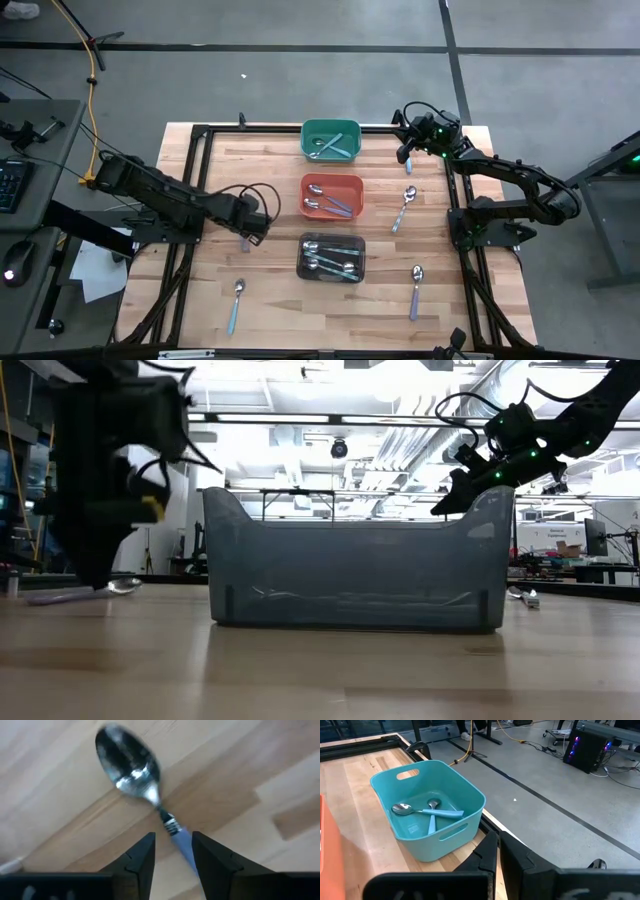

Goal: Sort silverware by color (type)
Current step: Put the top violet spoon into the orange bin

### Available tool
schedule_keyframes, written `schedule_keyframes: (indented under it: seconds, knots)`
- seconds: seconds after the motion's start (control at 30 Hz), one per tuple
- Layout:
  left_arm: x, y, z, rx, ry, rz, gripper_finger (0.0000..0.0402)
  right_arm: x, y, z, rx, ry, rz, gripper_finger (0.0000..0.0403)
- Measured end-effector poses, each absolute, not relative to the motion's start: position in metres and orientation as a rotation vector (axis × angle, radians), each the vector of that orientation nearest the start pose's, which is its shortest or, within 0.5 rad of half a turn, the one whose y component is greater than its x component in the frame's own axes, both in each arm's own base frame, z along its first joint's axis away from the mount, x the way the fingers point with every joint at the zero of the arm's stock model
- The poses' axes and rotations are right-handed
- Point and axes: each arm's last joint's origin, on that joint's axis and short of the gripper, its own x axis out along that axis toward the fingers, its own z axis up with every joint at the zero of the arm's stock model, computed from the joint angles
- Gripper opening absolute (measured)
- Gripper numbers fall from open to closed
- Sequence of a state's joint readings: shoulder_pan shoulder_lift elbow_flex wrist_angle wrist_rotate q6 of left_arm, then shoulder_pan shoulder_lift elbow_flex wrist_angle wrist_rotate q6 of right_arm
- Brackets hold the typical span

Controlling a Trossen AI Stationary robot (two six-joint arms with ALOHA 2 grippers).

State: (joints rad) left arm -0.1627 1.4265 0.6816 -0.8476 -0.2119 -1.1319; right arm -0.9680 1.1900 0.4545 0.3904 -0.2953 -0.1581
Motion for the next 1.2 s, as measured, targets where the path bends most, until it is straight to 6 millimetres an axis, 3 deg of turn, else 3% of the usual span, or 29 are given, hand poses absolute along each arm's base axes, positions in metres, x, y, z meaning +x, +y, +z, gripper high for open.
schedule_keyframes:
  seconds: [0.13, 0.4, 0.7, 1.0, 1.2]
  knots:
    - [0.191, -0.025, 0.135, -0.621, 1.316, 0.913, 0.0124, 0.139, -0.188, 0.196, 0.056, 0.335, -0.640, 0.0004]
    - [0.191, -0.018, 0.133, -0.614, 1.323, 0.894, 0.0119, 0.139, -0.188, 0.196, 0.056, 0.335, -0.640, 0.0004]
    - [0.196, -0.015, 0.134, -0.450, 1.382, 0.669, 0.0027, 0.139, -0.188, 0.196, 0.056, 0.335, -0.640, 0.0004]
    - [0.212, 0.004, 0.154, -0.338, 1.307, 0.630, 0.0000, 0.140, -0.189, 0.200, 0.031, 0.308, -0.644, 0.0004]
    - [0.228, 0.023, 0.183, -0.282, 1.225, 0.580, 0.0003, 0.141, -0.190, 0.206, -0.035, 0.257, -0.648, 0.0004]
